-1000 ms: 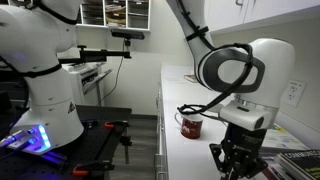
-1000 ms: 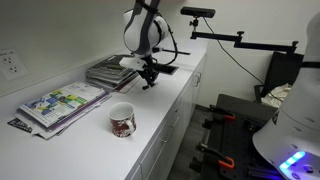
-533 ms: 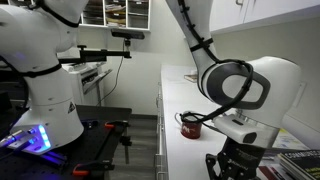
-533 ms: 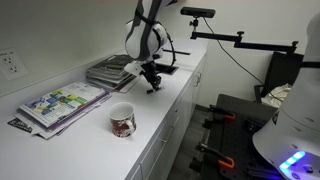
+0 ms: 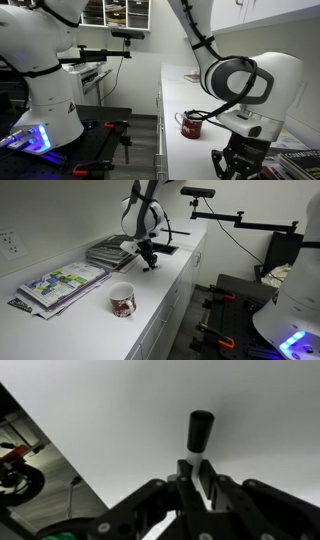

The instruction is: Remove the marker out of the cup

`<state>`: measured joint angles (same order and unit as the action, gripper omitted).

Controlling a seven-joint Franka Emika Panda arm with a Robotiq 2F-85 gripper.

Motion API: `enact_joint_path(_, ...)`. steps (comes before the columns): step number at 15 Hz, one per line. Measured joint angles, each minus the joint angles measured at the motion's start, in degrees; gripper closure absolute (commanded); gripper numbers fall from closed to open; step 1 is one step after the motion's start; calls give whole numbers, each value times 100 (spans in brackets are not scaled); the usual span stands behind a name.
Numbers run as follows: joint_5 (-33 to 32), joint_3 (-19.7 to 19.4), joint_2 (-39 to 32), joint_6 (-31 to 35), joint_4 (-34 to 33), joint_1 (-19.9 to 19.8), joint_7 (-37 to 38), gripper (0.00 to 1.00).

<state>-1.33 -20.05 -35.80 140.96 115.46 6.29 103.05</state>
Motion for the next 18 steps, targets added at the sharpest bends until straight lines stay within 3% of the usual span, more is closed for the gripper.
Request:
enact_joint_path(1,-3,2,0,0,-25,21,0,95)
enact_joint_path(2,-5,6,0,0,-47,40,0,57)
enact_joint_path(3,-11,6,0,0,-63,59,0,56)
enact_joint_path(11,-688,-148,170,0,-71,335,526,0)
enact_joint_path(14,-1126,-202,575,-1,61,507,693,0)
enact_joint_path(18,-1444,24,1357,0,513,546,648,0)
